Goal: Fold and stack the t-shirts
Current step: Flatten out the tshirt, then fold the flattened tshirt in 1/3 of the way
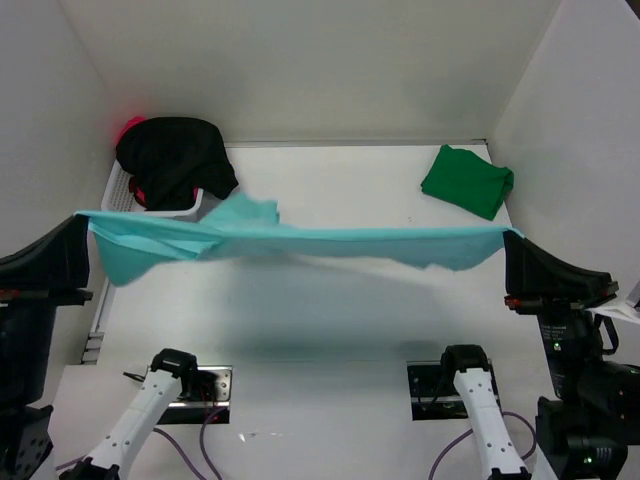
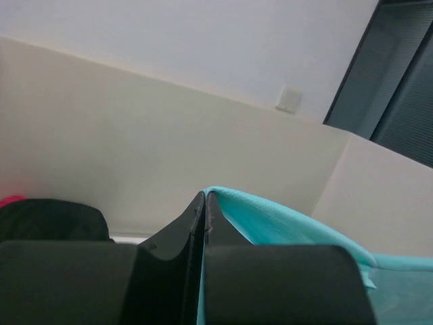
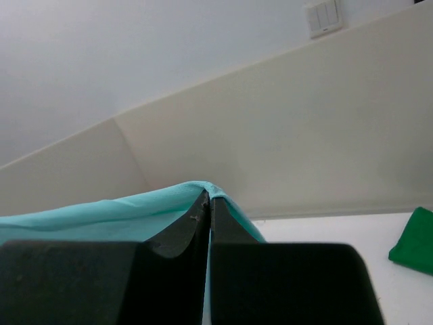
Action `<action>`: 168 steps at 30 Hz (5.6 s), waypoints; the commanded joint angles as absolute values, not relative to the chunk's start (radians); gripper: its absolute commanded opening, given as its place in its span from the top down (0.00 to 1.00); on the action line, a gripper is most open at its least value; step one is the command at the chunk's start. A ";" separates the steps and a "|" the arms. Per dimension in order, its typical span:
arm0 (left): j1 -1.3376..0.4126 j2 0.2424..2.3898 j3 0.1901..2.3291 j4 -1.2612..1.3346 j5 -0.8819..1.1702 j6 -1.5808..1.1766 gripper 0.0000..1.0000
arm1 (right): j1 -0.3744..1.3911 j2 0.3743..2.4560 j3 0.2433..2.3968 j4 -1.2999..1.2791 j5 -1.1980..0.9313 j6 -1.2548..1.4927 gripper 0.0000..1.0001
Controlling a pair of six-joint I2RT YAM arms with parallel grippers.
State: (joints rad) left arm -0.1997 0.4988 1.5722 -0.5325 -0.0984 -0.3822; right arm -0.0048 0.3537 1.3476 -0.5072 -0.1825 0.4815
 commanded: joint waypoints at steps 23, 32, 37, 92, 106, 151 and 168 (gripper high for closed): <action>-0.209 1.115 1.252 -0.165 -0.083 -0.439 1.00 | -0.011 0.933 0.947 -0.159 -0.060 0.502 1.00; -0.209 1.521 1.430 -0.087 -0.071 -0.430 1.00 | -0.011 1.291 1.049 -0.022 -0.051 0.520 1.00; -0.209 1.698 1.566 -0.087 -0.061 -0.417 1.00 | -0.011 1.456 1.151 0.011 -0.041 0.520 1.00; -0.209 1.039 1.580 -0.271 -0.146 -0.354 1.00 | 0.034 0.901 1.365 -0.297 -0.026 0.463 1.00; -0.209 1.438 1.370 -0.046 -0.084 -0.399 1.00 | 0.003 1.160 0.928 -0.045 -0.014 0.540 1.00; -0.135 2.041 1.764 -0.086 0.067 -0.382 1.00 | -0.035 1.956 1.486 -0.044 0.005 0.439 1.00; -0.153 1.572 1.302 -0.156 0.117 -0.463 1.00 | -0.054 1.758 1.200 -0.034 -0.026 0.466 1.00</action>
